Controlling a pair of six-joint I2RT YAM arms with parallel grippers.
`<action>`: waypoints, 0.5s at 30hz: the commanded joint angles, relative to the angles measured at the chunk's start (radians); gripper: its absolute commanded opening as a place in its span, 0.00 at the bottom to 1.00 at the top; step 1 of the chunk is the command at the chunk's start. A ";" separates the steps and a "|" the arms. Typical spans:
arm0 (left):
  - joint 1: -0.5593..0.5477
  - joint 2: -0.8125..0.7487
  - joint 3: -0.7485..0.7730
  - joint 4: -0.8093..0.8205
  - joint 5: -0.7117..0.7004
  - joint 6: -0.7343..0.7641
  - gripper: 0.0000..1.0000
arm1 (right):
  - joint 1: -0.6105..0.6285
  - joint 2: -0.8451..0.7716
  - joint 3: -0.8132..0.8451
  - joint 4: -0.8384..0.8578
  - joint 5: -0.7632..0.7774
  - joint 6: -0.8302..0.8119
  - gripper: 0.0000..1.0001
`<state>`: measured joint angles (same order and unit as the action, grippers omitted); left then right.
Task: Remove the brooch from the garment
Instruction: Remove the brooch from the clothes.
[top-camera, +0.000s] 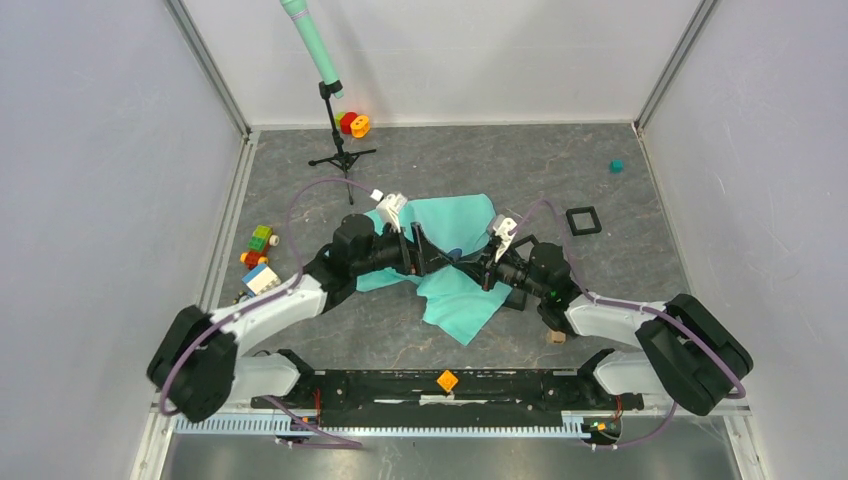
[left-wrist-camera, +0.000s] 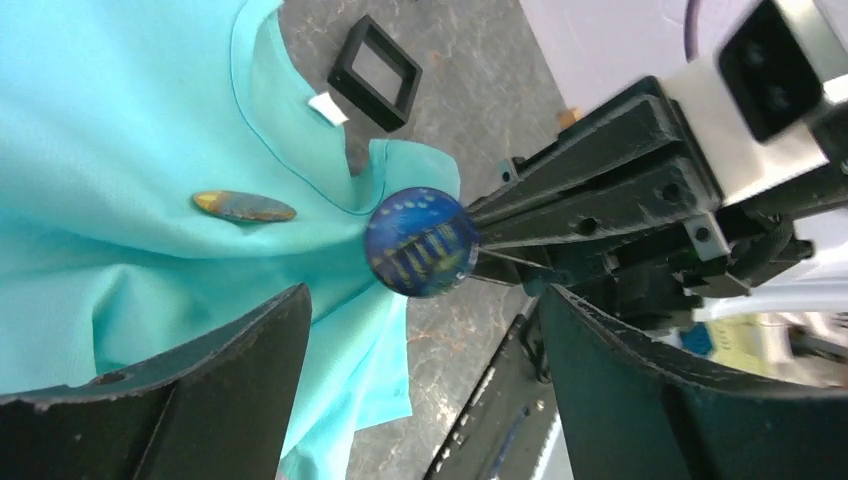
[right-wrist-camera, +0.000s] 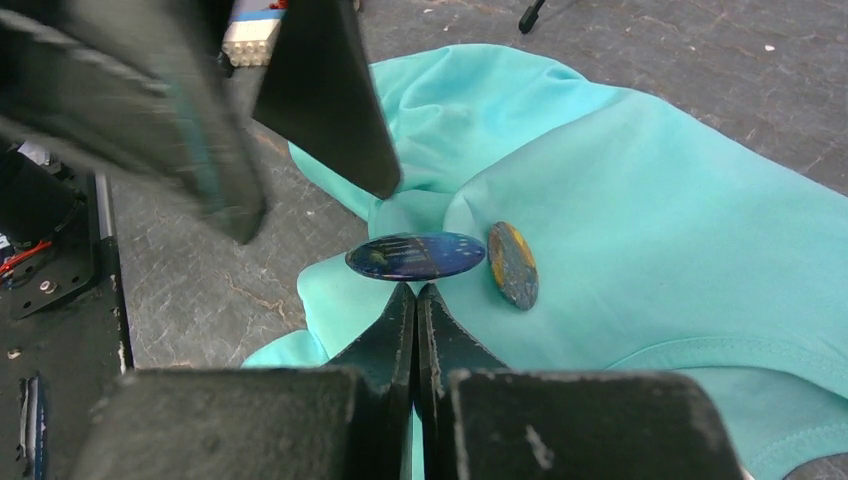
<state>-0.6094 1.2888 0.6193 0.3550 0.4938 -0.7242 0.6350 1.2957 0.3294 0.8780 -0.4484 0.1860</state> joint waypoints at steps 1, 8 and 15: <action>-0.122 -0.168 -0.006 -0.180 -0.371 0.270 0.88 | 0.004 -0.011 0.040 -0.011 -0.014 0.000 0.00; -0.224 -0.252 -0.130 0.041 -0.480 0.533 0.65 | 0.004 -0.020 0.041 -0.019 -0.023 -0.002 0.00; -0.257 -0.178 -0.134 0.129 -0.483 0.688 0.67 | 0.004 -0.020 0.045 -0.027 -0.025 -0.006 0.00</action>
<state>-0.8436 1.0805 0.4831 0.3523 0.0540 -0.1989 0.6350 1.2957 0.3328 0.8368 -0.4591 0.1864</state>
